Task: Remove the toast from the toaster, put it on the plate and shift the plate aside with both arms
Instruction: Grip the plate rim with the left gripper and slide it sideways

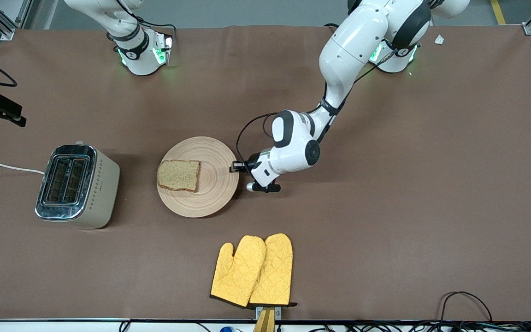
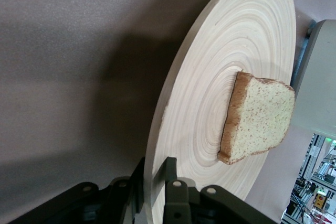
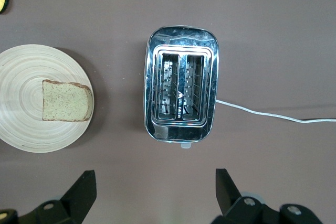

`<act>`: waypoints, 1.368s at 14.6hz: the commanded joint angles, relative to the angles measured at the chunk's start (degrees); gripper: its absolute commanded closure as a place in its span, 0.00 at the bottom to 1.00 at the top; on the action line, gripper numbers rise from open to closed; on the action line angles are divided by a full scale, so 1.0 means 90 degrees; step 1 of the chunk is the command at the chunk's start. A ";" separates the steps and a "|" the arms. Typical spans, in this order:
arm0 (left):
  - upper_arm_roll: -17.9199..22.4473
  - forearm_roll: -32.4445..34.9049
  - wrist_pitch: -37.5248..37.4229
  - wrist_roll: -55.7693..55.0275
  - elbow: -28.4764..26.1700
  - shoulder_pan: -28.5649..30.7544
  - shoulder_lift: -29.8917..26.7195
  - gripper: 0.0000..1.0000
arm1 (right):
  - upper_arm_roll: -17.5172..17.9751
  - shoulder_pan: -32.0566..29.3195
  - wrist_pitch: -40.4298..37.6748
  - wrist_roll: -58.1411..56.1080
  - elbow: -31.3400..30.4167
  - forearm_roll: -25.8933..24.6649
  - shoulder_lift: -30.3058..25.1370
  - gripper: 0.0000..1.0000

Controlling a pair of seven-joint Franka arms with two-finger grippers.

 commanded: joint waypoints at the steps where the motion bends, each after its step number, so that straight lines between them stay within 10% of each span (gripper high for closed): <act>1: 0.0011 0.0007 0.0074 -0.0005 0.0023 0.0077 -0.0060 1.00 | 0.0034 -0.0040 -0.0070 0.0001 0.0080 -0.0022 0.0019 0.00; 12: 0.0031 0.1384 -0.3701 0.0900 -0.0953 0.2955 -0.2072 1.00 | 0.0064 -0.0128 -0.0070 0.0001 0.0080 0.0095 0.0019 0.00; 20: 0.0021 0.1853 -0.5307 0.4415 -0.0924 0.5953 -0.1663 1.00 | 0.0083 -0.0118 -0.0061 0.0001 0.0081 0.0125 0.0019 0.00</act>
